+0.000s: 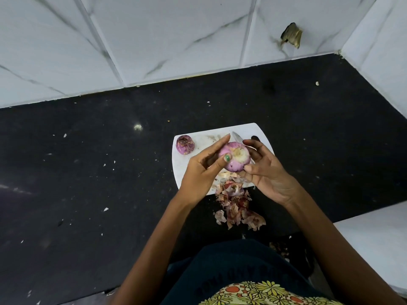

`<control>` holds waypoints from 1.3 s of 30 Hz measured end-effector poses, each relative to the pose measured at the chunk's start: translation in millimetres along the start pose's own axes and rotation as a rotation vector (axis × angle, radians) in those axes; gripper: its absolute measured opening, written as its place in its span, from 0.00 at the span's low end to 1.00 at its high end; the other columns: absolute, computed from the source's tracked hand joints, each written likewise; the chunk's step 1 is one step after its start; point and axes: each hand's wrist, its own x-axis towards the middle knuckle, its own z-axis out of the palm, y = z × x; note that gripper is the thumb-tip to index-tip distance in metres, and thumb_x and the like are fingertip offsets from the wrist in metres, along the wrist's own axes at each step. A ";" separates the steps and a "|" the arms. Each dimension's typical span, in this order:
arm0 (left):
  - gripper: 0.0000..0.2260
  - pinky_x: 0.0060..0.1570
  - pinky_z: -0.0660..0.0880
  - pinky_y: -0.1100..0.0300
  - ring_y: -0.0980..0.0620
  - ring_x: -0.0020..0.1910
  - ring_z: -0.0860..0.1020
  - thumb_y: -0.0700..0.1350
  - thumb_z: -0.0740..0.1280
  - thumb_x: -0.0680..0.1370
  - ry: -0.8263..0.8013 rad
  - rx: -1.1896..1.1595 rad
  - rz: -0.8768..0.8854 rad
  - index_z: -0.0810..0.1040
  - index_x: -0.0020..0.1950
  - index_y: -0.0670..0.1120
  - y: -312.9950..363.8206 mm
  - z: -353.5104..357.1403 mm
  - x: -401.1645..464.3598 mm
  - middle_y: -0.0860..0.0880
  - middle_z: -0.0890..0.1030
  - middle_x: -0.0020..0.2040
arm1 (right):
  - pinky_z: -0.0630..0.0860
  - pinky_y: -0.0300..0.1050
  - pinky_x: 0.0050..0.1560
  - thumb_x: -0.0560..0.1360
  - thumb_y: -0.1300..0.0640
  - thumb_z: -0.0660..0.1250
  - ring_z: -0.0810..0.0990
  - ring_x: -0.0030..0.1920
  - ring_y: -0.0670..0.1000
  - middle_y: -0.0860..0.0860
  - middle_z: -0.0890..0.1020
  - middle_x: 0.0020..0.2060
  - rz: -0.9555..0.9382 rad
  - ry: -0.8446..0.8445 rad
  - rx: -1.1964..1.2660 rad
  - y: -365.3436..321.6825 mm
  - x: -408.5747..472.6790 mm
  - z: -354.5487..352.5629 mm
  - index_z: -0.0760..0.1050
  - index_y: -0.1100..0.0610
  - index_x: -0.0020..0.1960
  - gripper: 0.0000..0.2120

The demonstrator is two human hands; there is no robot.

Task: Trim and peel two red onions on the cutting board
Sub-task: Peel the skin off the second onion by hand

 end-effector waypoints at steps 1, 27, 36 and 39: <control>0.19 0.55 0.75 0.66 0.60 0.59 0.78 0.35 0.64 0.78 0.064 0.015 0.021 0.71 0.69 0.44 -0.7 2.2 0.9 0.53 0.78 0.61 | 0.81 0.47 0.46 0.51 0.62 0.84 0.82 0.54 0.54 0.52 0.80 0.55 0.002 0.017 0.029 1.3 0.0 0.5 0.73 0.56 0.59 0.39; 0.11 0.31 0.73 0.60 0.58 0.27 0.76 0.53 0.63 0.80 0.228 0.757 0.205 0.83 0.51 0.50 -42.0 22.1 -7.2 0.54 0.81 0.31 | 0.81 0.43 0.51 0.69 0.65 0.65 0.78 0.59 0.52 0.54 0.81 0.52 -0.051 0.249 0.233 -5.1 14.2 6.9 0.74 0.60 0.56 0.15; 0.10 0.37 0.77 0.62 0.50 0.41 0.82 0.47 0.59 0.82 0.241 -0.078 -0.351 0.78 0.58 0.48 -16.5 10.5 -1.2 0.45 0.83 0.48 | 0.81 0.43 0.47 0.63 0.71 0.75 0.81 0.55 0.53 0.54 0.77 0.59 -0.053 0.204 -0.121 -8.3 3.8 -8.0 0.76 0.59 0.59 0.26; 0.18 0.35 0.78 0.62 0.49 0.38 0.84 0.57 0.59 0.80 0.158 -0.138 -0.499 0.78 0.58 0.46 -11.1 5.0 -2.0 0.43 0.84 0.47 | 0.81 0.44 0.47 0.65 0.72 0.73 0.82 0.52 0.53 0.52 0.77 0.59 -0.010 0.135 -0.461 -7.0 -0.6 -5.8 0.76 0.57 0.60 0.26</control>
